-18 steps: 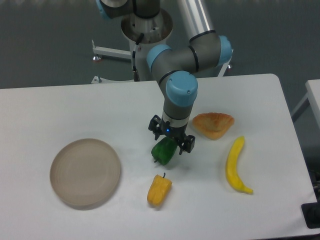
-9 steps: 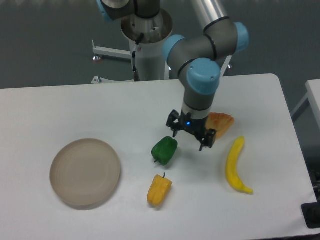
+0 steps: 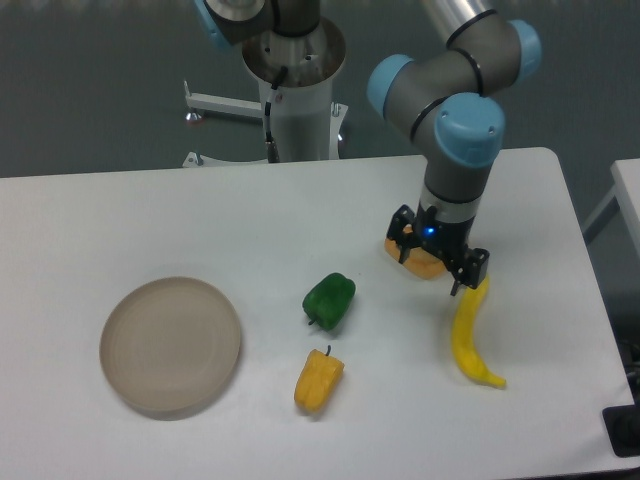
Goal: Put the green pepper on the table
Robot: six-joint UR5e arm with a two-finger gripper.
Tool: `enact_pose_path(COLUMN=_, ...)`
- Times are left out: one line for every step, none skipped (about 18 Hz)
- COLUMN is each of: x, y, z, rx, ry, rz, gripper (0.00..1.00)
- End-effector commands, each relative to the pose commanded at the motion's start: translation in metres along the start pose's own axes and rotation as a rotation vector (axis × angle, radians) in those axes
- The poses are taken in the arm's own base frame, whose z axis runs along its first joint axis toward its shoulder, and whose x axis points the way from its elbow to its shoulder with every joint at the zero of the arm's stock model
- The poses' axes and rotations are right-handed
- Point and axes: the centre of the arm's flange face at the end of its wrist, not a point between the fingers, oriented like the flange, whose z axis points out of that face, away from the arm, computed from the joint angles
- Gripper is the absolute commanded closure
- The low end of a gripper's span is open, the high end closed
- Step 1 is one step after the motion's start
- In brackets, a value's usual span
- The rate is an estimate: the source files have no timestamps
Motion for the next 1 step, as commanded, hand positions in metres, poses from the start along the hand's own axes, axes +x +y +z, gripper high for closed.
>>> enact_pose_path(x=-0.0011, y=0.0018, z=-0.0003, rx=0.0, ry=-0.002, rz=-0.003, gripper=0.0)
